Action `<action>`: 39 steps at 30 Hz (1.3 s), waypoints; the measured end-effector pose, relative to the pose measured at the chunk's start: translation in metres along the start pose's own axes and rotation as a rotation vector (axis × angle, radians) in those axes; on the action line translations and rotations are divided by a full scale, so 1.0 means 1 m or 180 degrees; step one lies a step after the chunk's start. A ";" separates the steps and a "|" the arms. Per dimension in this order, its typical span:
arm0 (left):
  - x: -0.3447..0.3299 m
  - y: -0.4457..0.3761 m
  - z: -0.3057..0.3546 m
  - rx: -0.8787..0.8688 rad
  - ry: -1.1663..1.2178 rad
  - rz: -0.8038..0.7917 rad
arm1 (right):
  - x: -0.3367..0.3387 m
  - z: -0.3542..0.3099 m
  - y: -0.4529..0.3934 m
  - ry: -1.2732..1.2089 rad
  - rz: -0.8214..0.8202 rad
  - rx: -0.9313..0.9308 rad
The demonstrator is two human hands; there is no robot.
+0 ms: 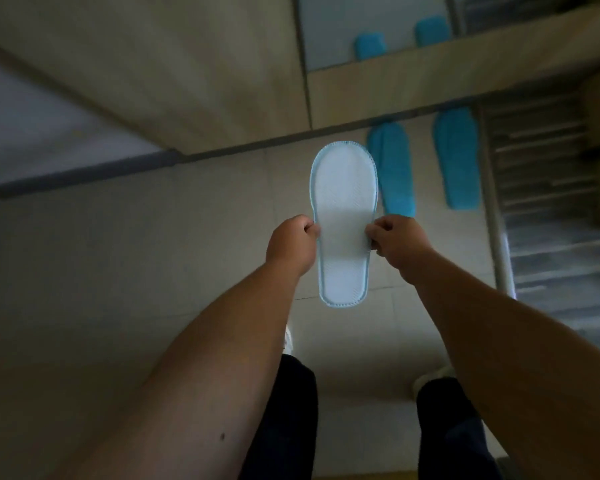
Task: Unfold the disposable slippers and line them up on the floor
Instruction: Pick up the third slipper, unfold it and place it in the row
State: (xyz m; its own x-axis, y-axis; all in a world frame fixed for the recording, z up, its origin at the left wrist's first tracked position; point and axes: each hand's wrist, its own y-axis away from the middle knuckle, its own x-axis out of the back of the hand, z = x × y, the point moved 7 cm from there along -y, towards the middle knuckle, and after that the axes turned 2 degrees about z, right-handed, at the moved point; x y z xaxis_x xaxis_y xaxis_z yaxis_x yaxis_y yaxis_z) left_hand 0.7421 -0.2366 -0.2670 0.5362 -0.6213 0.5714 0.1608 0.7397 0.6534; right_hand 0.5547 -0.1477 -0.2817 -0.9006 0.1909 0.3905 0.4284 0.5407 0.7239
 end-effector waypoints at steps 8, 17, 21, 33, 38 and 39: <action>0.049 -0.033 -0.076 0.0093 0.0186 0.0134 | -0.092 -0.028 -0.011 0.0083 -0.0163 0.0005; 0.031 -0.081 -0.110 0.0193 0.0452 0.0307 | -0.122 -0.024 -0.061 0.0151 -0.0210 0.0107; 0.027 -0.090 -0.114 0.0255 0.0464 0.0418 | -0.128 -0.026 -0.071 0.0137 -0.0102 0.0187; 0.033 -0.095 -0.076 0.0223 0.1530 0.0242 | -0.169 -0.078 -0.046 0.0643 0.0271 0.1076; 0.046 -0.100 -0.095 0.0329 0.1585 0.0160 | -0.180 -0.086 -0.033 0.0841 -0.0107 0.1615; 0.048 -0.101 -0.100 0.0369 0.1623 0.0144 | -0.180 -0.086 -0.032 0.0844 -0.0122 0.1688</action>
State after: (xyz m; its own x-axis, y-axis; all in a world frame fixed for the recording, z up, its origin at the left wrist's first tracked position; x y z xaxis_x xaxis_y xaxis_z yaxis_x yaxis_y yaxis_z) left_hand 0.8350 -0.3152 -0.3549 0.8804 -0.3633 0.3048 0.0510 0.7115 0.7009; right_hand 0.7094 -0.2698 -0.3263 -0.8366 -0.0112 0.5477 0.2395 0.8917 0.3840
